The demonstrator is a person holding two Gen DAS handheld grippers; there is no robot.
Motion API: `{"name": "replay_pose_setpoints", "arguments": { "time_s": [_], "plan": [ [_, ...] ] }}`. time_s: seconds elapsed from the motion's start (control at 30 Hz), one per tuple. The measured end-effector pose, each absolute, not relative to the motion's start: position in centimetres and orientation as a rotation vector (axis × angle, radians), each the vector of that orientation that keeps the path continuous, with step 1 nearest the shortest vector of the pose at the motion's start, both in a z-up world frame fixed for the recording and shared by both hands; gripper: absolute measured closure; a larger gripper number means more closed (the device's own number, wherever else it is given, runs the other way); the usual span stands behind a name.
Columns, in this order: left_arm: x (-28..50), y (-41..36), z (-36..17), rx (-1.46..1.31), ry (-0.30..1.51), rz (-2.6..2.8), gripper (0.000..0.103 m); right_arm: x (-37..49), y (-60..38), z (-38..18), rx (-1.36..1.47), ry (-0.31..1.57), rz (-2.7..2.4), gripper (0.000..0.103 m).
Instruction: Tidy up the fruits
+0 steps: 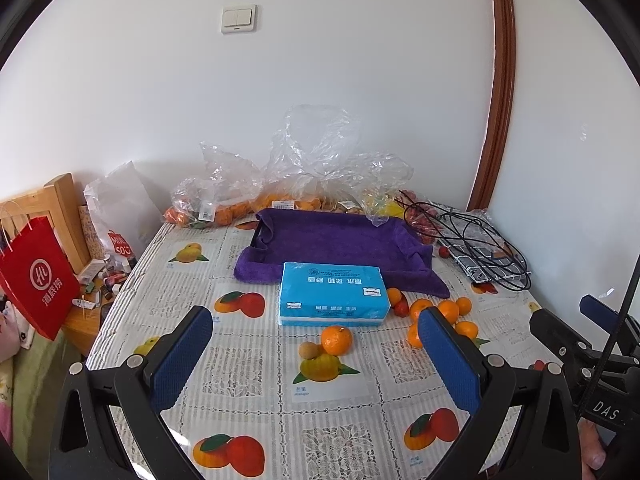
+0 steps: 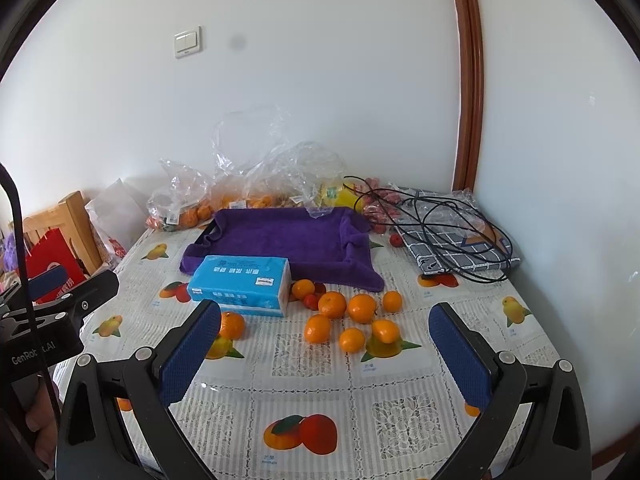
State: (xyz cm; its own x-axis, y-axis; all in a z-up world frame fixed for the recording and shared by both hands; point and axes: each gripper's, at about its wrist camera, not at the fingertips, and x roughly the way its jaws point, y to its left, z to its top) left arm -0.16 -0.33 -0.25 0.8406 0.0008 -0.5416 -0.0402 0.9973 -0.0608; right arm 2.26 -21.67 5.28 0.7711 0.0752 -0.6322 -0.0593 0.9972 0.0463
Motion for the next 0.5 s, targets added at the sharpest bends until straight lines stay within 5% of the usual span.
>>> {"name": "replay_pose_setpoints", "arguments": {
  "time_s": [0.5],
  "plan": [
    [-0.41,0.15,-0.37,-0.074,0.570,0.021,0.000,2.32,-21.35,5.10,0.022,0.694,0.073,0.000]
  ]
}}
